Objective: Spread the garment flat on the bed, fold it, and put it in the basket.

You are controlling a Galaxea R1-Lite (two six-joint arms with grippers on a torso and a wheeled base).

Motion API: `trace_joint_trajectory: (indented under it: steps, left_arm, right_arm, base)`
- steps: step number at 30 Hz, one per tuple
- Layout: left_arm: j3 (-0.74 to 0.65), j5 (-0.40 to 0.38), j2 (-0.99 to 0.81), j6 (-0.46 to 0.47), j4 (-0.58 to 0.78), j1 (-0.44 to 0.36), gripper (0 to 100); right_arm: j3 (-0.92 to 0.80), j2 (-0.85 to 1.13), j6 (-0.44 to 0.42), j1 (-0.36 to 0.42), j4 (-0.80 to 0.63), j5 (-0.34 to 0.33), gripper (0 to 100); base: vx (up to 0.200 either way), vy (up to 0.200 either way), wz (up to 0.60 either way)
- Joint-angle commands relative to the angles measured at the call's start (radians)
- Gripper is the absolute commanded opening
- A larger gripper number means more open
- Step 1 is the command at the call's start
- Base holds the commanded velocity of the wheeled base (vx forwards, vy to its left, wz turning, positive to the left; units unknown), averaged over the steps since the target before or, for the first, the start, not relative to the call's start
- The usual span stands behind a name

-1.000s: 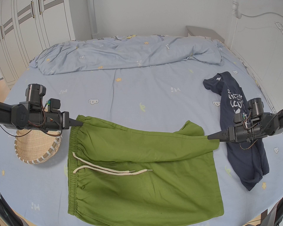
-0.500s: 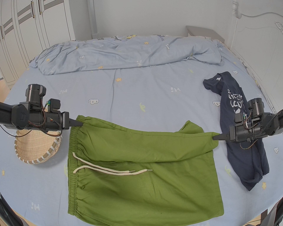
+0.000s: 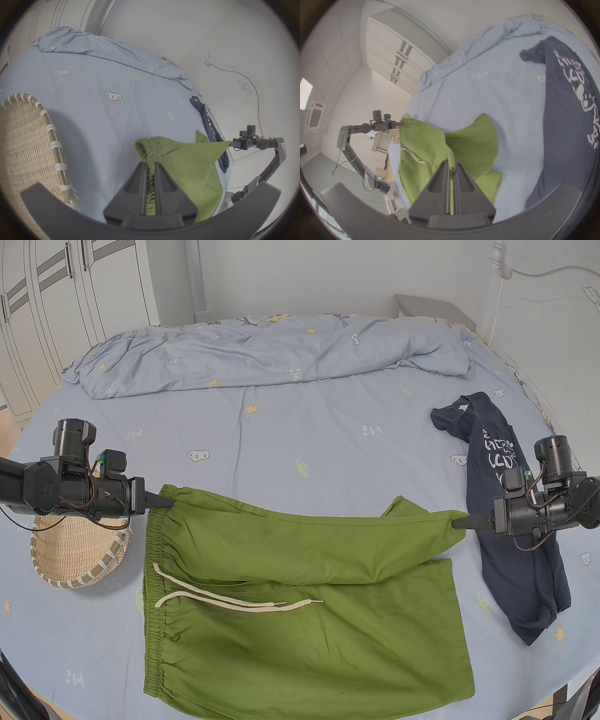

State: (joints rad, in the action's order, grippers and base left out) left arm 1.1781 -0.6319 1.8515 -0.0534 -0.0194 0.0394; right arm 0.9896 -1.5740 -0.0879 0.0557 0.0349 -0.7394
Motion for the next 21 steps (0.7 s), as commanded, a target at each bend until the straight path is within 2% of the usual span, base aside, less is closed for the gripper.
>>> trace_joint_trajectory:
  steps: [1,11,21]
  left_arm:
    - [-0.002,0.000,-0.002,0.000,-0.001,0.001,0]
    - [-0.002,0.000,-0.003,0.000,-0.001,-0.001,0]
    - [-0.005,0.001,-0.002,0.000,-0.001,-0.003,0]
  right_arm:
    - [-0.048,0.232,-0.044,0.088,-0.001,0.000,0]
    - [-0.049,0.454,-0.059,0.194,-0.096,0.000,0]
    - [-0.034,0.470,-0.059,0.203,-0.128,0.002,0]
  base:
    - [0.000,0.000,0.00]
    - [0.000,0.000,0.00]
    - [0.000,0.000,0.00]
